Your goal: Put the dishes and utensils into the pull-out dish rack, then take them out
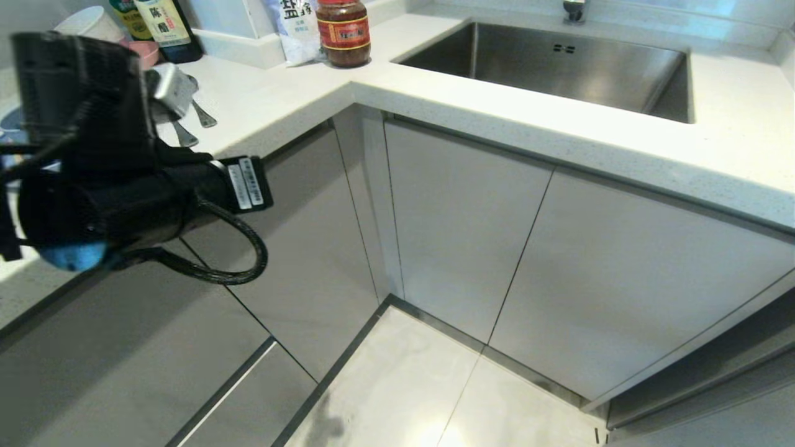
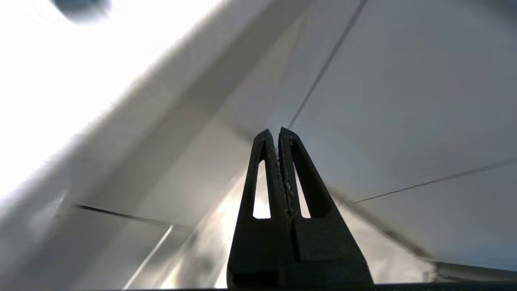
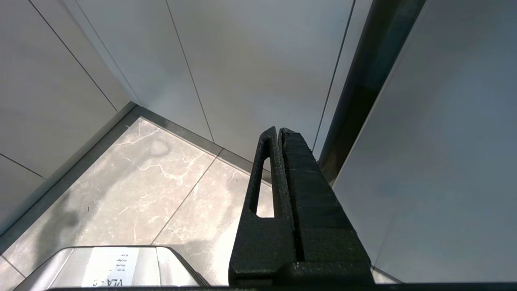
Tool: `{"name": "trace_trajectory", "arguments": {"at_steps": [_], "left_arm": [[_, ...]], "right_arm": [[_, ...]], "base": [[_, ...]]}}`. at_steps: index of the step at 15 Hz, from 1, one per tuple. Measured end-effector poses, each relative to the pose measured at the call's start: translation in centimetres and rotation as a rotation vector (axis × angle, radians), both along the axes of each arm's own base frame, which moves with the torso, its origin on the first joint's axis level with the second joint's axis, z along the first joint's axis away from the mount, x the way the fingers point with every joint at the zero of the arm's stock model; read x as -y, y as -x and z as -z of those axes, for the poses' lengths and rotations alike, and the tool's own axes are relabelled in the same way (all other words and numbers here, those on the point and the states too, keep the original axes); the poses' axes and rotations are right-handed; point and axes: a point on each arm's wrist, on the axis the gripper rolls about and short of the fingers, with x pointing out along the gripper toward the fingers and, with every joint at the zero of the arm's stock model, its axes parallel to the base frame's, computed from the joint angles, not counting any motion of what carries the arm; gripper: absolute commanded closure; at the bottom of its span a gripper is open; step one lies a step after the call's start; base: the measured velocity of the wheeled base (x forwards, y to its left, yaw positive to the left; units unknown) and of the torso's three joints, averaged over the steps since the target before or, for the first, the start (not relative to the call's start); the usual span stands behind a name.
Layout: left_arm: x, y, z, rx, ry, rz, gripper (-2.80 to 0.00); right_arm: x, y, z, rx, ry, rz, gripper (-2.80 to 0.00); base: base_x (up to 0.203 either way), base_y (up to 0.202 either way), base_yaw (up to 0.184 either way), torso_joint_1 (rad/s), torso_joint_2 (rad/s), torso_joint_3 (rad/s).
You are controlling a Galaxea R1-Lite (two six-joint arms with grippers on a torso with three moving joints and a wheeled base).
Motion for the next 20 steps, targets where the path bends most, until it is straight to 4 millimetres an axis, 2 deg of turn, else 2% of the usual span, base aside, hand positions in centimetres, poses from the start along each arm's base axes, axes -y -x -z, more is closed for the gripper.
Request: {"name": "trace_trajectory", "arguments": {"at_steps": [3, 5, 9, 13, 16, 17, 20], "left_arm": [[-3.1, 4.1, -2.9, 0.119, 0.021, 0.101, 0.0], [-5.6, 7.2, -4.2, 0.204, 0.013, 0.17, 0.0], [-9.5, 13.6, -3.7, 0.335, -0.078, 0.207, 0.0], [-11.2, 19.8, -0.6, 0.404, -0.129, 0.183, 0.0], [-12.1, 24.1, 3.0, 0.379, -0.124, 0.136, 0.0], [-12.4, 24.9, 4.2, 0.356, -0.103, 0.08, 0.0], [-12.5, 25.6, 6.4, 0.304, -0.035, -0.053, 0.0]], "right_arm": [[0.0, 0.0, 0.0, 0.0, 0.0, 0.0, 0.0], [0.0, 0.0, 0.0, 0.0, 0.0, 0.0, 0.0], [0.0, 0.0, 0.0, 0.0, 0.0, 0.0, 0.0], [0.0, 0.0, 0.0, 0.0, 0.0, 0.0, 0.0], [0.0, 0.0, 0.0, 0.0, 0.0, 0.0, 0.0], [0.0, 0.0, 0.0, 0.0, 0.0, 0.0, 0.0], [0.0, 0.0, 0.0, 0.0, 0.0, 0.0, 0.0]], "base": [[0.0, 0.0, 0.0, 0.0, 0.0, 0.0], [0.0, 0.0, 0.0, 0.0, 0.0, 0.0], [0.0, 0.0, 0.0, 0.0, 0.0, 0.0], [0.0, 0.0, 0.0, 0.0, 0.0, 0.0], [0.0, 0.0, 0.0, 0.0, 0.0, 0.0], [0.0, 0.0, 0.0, 0.0, 0.0, 0.0], [0.0, 0.0, 0.0, 0.0, 0.0, 0.0]]}}
